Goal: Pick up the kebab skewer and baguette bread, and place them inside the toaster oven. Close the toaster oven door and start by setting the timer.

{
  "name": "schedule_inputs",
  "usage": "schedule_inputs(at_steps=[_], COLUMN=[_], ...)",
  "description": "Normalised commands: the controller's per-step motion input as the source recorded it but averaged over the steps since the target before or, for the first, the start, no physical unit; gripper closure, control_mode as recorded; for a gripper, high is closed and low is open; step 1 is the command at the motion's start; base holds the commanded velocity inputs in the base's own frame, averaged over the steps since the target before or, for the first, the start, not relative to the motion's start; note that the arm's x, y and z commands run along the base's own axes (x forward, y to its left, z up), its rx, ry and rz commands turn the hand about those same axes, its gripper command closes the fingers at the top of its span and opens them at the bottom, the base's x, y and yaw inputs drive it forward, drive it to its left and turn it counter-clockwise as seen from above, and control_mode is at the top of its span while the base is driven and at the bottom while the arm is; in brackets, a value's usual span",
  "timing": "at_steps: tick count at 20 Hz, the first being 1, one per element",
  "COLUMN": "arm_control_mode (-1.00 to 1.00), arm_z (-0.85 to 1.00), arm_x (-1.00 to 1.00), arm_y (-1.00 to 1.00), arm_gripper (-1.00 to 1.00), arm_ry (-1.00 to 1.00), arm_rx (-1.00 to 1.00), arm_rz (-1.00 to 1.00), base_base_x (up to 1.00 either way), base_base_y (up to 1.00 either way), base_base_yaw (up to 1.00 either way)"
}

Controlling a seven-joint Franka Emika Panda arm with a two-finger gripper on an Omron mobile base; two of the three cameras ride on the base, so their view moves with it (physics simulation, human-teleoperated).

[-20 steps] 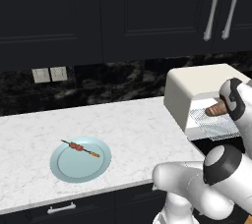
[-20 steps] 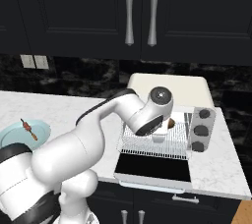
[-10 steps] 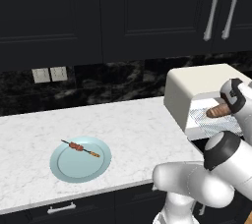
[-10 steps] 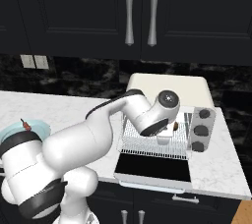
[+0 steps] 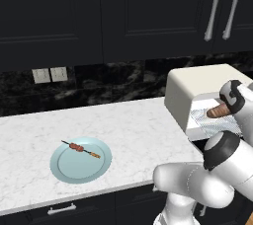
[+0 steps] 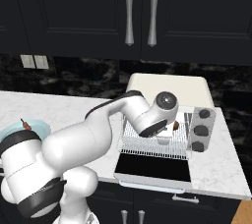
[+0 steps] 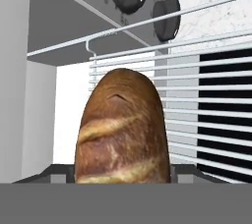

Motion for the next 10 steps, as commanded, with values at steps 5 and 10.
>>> schedule_inputs(at_steps=[5, 10], arm_control_mode=[-1.0, -1.0], arm_z=[-0.15, -0.01], arm_x=[0.17, 0.22], arm_y=[0.0, 0.0], arm_gripper=[1.0, 1.0], arm_ry=[0.0, 0.0], arm_rx=[0.0, 0.0], arm_rz=[-0.01, -0.03], base_base_x=[0.0, 0.0], base_base_y=[0.0, 0.0], base_base_yaw=[0.0, 0.0])
